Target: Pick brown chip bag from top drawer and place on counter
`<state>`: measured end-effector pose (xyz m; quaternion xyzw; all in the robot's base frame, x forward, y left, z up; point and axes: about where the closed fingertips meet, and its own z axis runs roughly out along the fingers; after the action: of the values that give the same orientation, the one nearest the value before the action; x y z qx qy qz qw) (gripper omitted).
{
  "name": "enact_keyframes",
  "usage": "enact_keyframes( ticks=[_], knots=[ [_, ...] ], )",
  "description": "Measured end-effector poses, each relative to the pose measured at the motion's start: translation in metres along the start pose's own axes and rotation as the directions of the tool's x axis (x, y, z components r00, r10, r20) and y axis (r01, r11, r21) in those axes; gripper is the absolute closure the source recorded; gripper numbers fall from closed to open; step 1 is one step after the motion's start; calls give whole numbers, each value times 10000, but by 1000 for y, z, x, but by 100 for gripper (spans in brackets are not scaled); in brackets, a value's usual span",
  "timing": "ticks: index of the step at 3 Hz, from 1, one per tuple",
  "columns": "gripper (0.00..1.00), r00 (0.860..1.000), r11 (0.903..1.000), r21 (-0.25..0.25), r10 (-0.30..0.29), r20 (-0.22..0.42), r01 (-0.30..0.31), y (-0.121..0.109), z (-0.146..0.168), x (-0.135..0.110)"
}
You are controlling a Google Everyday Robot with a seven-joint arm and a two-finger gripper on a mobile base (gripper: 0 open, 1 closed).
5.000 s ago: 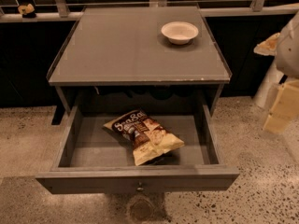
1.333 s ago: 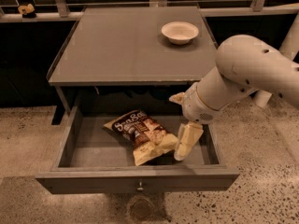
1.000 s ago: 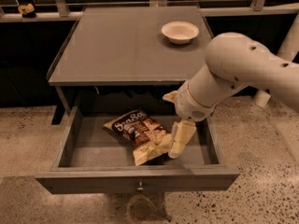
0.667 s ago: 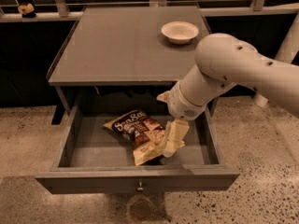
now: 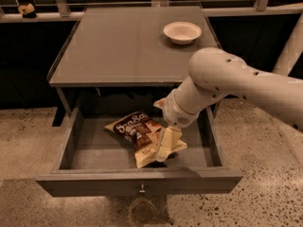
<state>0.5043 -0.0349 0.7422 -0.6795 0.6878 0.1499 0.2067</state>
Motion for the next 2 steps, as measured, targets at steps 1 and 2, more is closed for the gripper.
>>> enact_keyframes(
  ticks=[1, 2],
  knots=[
    [0, 9975, 9971, 278, 709, 65, -711, -4, 20, 11],
    [0, 9884, 9868, 663, 1499, -247, -1480, -9, 36, 23]
  ],
)
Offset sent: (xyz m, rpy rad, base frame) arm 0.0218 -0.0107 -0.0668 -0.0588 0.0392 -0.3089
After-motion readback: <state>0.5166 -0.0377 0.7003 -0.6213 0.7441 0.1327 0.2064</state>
